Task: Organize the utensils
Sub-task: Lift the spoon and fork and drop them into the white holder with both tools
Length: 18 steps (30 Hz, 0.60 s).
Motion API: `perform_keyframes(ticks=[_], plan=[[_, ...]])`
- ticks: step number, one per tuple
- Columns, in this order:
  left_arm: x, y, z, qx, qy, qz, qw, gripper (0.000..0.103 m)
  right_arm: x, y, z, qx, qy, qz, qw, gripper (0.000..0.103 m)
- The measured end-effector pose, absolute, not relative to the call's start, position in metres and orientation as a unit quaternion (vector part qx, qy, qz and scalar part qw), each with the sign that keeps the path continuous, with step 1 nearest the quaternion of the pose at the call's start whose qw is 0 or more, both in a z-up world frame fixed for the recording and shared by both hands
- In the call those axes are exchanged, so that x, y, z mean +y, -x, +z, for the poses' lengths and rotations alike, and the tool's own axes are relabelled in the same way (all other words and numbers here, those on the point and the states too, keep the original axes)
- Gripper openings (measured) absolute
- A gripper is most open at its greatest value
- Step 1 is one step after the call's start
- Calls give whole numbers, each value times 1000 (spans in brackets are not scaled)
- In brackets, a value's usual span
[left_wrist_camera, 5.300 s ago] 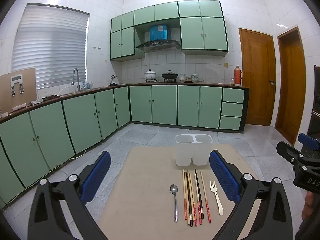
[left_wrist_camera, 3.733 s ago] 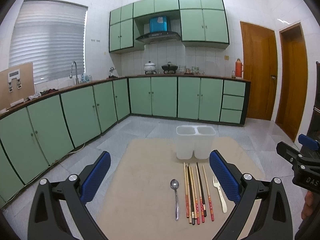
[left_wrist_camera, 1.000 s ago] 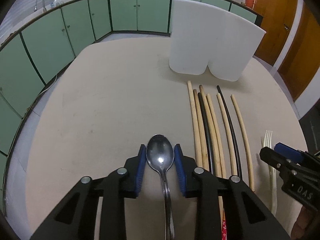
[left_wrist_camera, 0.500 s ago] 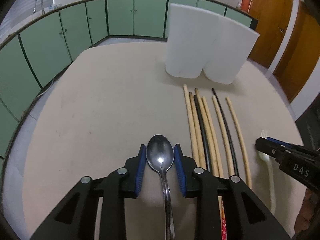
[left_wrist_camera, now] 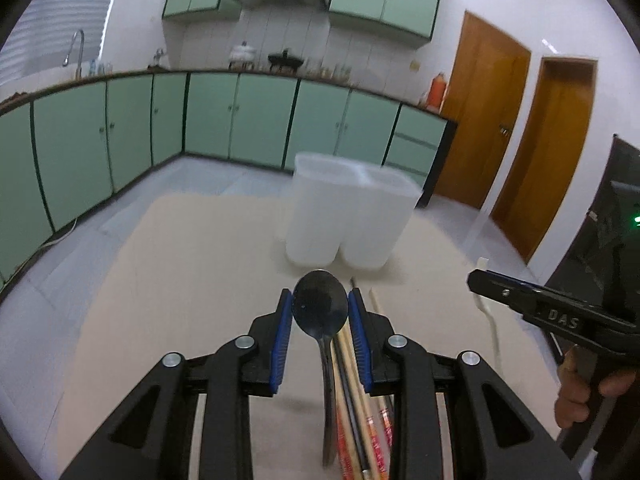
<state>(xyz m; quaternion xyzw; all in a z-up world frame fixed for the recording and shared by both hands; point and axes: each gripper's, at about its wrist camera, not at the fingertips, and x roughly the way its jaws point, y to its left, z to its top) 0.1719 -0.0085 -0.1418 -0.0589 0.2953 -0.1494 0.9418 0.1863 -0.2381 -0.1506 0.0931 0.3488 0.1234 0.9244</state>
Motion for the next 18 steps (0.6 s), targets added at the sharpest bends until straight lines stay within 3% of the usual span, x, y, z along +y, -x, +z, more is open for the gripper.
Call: perform_keyframes(ticks=[18], plan=[[-7,-201,-68,198,73,-157,965,28,-248,-240,-82,216,-108,149,959,21]])
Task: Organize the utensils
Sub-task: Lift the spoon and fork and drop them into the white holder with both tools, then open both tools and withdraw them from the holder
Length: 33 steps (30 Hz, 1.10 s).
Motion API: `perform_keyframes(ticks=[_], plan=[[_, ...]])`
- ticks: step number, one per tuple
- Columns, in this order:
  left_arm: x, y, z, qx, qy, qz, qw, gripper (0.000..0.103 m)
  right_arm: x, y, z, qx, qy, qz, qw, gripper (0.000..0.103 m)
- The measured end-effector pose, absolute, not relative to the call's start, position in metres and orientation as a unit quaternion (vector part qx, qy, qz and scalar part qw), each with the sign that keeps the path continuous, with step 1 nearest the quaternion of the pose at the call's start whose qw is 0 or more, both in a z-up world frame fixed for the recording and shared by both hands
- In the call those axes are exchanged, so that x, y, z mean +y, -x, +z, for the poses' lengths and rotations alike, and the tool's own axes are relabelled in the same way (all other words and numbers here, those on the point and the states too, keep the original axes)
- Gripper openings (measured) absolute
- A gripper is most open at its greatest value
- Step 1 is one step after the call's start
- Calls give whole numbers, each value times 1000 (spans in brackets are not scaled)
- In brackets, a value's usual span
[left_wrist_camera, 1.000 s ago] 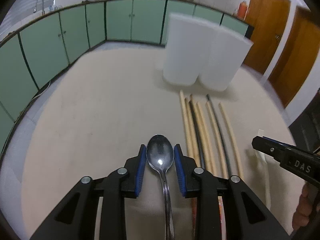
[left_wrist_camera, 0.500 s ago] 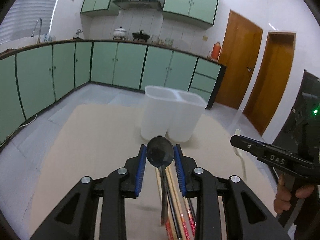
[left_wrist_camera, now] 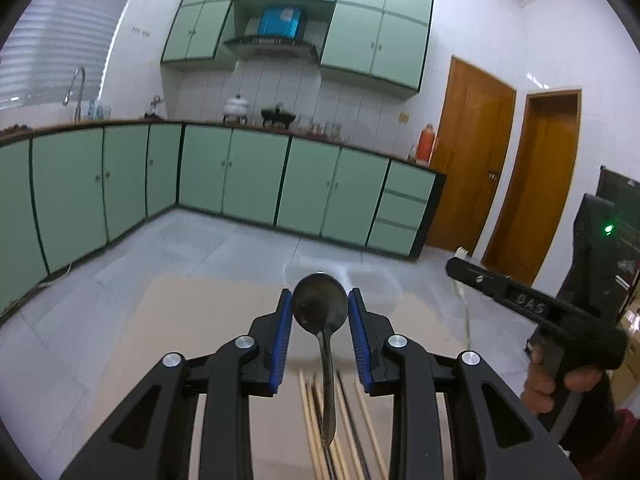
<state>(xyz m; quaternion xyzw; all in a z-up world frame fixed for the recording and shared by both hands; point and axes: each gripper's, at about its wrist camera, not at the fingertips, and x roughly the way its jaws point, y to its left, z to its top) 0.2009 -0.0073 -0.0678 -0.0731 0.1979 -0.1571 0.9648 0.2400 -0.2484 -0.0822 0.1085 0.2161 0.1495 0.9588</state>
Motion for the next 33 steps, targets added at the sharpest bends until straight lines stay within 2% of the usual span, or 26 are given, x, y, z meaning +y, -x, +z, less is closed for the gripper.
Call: perform_keyframes(ticks=[8,12,20,28,31,32,33], plan=[[-20,-256,-14,133,72,-155,976,28,-250,-294,-51,164,-108,137,971,21],[-29,-289,-9,124,72,-147,979,28,-250,-326,-50,148,-103,112,977,21],[-42,-344,-47,161,76,-128,976,28,-248,-376,-81,164,-100,81,978,21],[-48,-369,-90,211,63,-117,968,28,-243,-388,-108,197,-92,89,972,21],[-43,-368,-98,226,72,-113,965,29,-245,-386,-118,220,-102,105,964,31],[-41,-365,-99,226,76,-111,965,32,-245,-385,-119,225,-102,105,963,41],[-39,-363,-99,227,79,-109,965,37,-246,-379,-120,224,-102,102,964,43]])
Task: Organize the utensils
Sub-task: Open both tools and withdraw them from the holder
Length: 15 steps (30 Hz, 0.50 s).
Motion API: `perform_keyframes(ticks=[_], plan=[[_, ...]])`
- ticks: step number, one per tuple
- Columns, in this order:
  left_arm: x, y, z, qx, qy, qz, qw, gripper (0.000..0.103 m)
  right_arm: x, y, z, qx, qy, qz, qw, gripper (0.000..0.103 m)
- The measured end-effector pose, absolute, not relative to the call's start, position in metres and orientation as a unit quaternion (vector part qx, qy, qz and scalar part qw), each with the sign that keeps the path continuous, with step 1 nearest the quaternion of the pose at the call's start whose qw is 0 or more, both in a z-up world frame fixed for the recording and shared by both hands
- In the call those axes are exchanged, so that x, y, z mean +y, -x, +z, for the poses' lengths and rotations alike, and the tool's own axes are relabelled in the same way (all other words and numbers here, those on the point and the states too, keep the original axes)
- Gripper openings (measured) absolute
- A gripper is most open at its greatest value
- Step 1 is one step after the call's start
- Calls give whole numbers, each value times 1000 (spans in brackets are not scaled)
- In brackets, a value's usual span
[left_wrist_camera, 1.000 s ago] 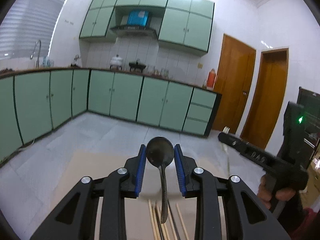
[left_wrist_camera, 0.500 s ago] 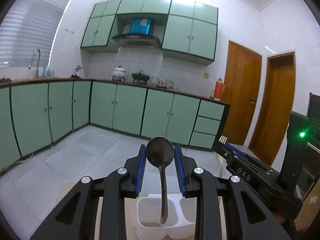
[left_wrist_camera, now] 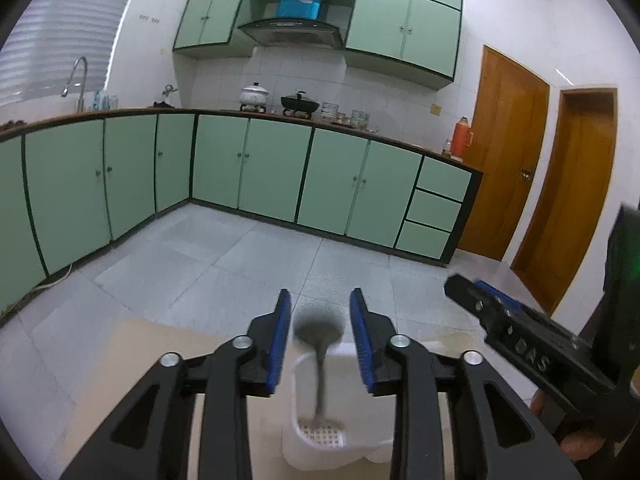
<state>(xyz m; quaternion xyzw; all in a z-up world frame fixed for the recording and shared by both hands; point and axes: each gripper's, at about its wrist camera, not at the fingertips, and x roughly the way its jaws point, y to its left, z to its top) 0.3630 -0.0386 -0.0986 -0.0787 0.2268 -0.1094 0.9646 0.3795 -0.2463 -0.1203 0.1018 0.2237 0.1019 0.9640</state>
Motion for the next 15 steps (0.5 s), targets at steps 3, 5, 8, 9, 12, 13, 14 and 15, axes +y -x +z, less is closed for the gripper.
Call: perform_keyframes(ticks=[3,5,8,9,12,13,14,15], plan=[[-34,-353,-95,223,80,-108,966,41,-253,-364,-120,222,-115,96,963,45],[-30,-343,-91,222,82,-107,966,44,-260,-350,-119,221,-126,90,963,50],[-25,-321,-86,219,81,-106,966,51,-267,-325,-117,220,-129,84,963,60],[-24,-312,-84,218,80,-106,967,54,-269,-313,-118,223,-126,79,963,66],[-21,-280,-89,235,74,-106,963,59,-271,-279,-124,238,-125,72,960,80],[-20,-268,-93,243,68,-106,962,60,-271,-265,-128,249,-124,70,958,82],[-20,-258,-98,251,64,-107,960,63,-270,-253,-132,259,-122,66,956,83],[-20,-248,-102,260,59,-108,958,64,-269,-241,-137,267,-121,68,954,84]])
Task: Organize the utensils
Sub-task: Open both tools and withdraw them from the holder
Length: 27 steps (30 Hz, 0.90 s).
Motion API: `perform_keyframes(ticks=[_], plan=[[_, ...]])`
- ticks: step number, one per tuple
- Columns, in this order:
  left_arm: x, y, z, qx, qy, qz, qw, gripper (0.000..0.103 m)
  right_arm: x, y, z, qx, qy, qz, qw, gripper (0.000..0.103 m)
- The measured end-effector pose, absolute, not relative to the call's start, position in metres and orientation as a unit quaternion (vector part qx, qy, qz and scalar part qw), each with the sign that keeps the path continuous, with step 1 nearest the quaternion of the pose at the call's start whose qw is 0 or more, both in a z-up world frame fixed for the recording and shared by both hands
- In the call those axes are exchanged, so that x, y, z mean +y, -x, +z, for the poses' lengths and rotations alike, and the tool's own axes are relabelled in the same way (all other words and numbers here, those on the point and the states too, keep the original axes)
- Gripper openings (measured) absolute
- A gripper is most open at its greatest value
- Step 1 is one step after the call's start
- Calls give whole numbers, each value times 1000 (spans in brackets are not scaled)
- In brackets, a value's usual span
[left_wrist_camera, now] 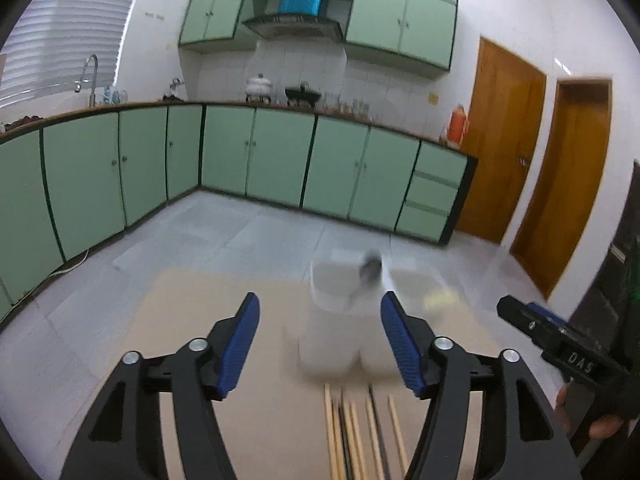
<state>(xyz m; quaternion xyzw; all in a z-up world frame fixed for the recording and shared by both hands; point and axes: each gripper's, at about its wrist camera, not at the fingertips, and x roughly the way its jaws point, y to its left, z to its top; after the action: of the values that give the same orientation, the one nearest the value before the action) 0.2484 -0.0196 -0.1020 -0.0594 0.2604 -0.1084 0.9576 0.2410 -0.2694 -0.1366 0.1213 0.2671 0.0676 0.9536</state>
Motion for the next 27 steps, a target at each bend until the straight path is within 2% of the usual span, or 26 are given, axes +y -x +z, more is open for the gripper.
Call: perform_keyframes(ticks=[7,14,19,23,27], plan=[[-16,-175,-149,341,34,-125,931,65,-256,-169,-171,330,-115,67,934,84],[-11,-134,-184,395,15,-131,909,65,-234,-118,-198,372,-103,76,919,84],[-7,-114,-196,384,9,-111,917,65,-217,-95,-212,366,-91,69,924,78],[-4,-102,-203,367,21,-107,924,65,-202,-79,-220,342,-75,74,934,69],[-6,-93,-208,374,7,-112,921,65,-193,-76,-226,355,-59,83,929,59]])
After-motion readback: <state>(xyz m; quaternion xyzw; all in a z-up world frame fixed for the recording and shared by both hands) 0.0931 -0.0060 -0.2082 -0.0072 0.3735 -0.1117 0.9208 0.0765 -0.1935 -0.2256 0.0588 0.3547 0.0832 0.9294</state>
